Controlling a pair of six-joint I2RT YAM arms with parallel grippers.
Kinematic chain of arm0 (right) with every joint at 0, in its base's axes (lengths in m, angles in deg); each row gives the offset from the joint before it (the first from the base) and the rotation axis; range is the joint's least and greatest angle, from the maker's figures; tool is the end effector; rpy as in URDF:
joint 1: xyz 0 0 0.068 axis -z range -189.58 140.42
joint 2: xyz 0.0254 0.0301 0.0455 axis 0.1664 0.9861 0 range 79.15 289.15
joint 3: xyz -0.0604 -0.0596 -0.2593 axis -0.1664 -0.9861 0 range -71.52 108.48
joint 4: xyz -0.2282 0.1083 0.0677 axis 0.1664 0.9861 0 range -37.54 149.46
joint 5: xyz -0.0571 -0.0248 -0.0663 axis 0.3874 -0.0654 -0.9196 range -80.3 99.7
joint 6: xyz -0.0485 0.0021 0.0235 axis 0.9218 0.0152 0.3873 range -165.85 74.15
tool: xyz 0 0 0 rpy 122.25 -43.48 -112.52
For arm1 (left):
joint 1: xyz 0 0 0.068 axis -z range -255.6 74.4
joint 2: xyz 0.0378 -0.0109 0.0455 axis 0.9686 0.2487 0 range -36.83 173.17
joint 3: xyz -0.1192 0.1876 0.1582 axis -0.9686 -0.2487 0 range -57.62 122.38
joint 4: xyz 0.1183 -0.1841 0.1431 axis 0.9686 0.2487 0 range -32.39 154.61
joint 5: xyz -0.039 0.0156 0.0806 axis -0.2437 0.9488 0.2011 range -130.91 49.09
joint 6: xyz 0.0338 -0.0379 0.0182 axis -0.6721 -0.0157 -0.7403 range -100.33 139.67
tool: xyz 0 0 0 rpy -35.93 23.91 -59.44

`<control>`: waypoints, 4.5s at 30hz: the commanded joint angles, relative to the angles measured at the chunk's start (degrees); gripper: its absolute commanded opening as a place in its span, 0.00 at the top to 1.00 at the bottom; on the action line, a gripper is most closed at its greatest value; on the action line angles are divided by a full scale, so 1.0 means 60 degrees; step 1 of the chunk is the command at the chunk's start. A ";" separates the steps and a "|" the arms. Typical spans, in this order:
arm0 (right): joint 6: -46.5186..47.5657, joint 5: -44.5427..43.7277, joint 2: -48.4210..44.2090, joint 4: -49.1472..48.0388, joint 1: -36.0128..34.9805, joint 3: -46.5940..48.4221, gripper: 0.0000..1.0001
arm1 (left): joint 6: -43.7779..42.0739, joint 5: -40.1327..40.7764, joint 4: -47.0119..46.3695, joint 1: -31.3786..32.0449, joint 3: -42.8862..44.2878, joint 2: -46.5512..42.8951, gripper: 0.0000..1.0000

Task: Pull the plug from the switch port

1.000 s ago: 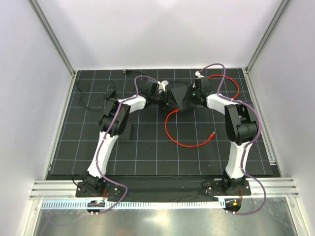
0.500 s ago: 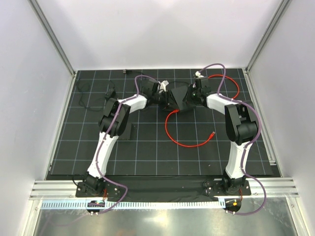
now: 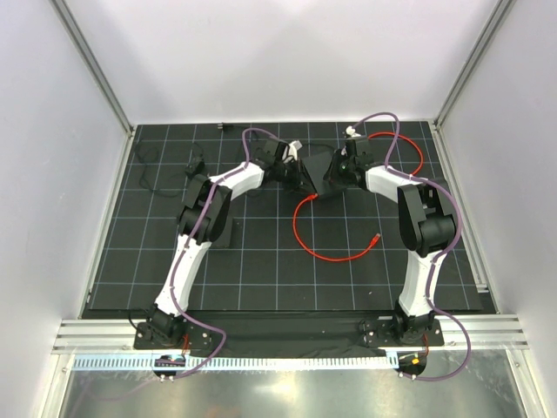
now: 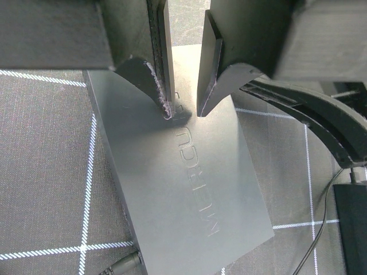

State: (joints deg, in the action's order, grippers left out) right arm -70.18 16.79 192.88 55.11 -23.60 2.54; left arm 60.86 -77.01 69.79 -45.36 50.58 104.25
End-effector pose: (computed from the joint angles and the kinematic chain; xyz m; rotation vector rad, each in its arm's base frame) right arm 0.4200 0.1094 0.1713 0.1471 2.3470 0.4790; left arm 0.4527 -0.2882 0.1241 0.0991 2.5772 -1.2931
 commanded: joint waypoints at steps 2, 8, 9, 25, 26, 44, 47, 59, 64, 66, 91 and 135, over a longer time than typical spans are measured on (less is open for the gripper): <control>-0.0045 -0.0098 0.0175 0.0304 0.0008 0.0166 0.70 | -0.0244 0.0406 0.0767 0.0175 0.0028 0.0525 0.92; -0.0045 -0.0215 0.0190 0.0363 0.0008 0.0195 0.70 | -0.0317 0.0143 0.0708 0.0175 0.0042 0.0584 1.00; -0.0045 -0.0201 0.0190 0.0378 -0.0007 0.0195 0.70 | -0.0361 0.0055 0.0708 0.0189 0.0071 0.0599 1.00; -0.0031 -0.0084 0.0234 0.0392 0.0008 0.0239 0.70 | -0.1812 -0.0265 0.0591 -0.0132 -0.0222 -0.0545 0.52; -0.0031 -0.0098 0.0220 0.0392 0.0022 0.0225 0.71 | -0.1724 -0.0486 0.0577 -0.0220 -0.0192 -0.0471 0.49; -0.0016 0.0004 0.0278 0.0349 0.0008 0.0283 0.70 | -0.0436 -0.2201 0.1090 -0.0235 0.0672 0.1052 0.59; -0.0030 0.0019 0.0278 0.0348 0.0008 0.0283 0.70 | -0.0230 -0.2348 0.0958 -0.0235 0.0541 0.1082 0.60; -0.0133 0.0005 0.0220 0.0276 0.0022 0.0284 0.70 | 0.0211 -0.2555 0.0357 -0.0264 0.0321 0.1332 0.61; 0.0333 -0.0332 -0.0496 0.0814 0.0139 0.0414 0.62 | -0.0243 -0.2334 0.0313 -0.0279 0.0101 0.1126 0.55; 0.0496 -0.0362 -0.0673 0.1007 0.0314 0.0488 0.53 | -0.0331 -0.2377 0.0284 -0.0294 0.0086 0.1126 0.53; 0.0907 0.3212 0.0410 0.0334 0.1722 0.0269 0.51 | -0.0522 -0.1689 0.0034 -0.0265 0.0042 0.1214 0.60; 0.1213 -0.0494 -0.1699 0.1387 0.0931 -0.0347 0.43 | -0.0610 -0.0253 0.1485 0.0146 0.1361 0.1859 1.00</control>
State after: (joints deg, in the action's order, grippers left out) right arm -65.55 17.93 188.40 61.58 -17.13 0.24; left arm 60.83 -86.37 72.98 -45.53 59.39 111.03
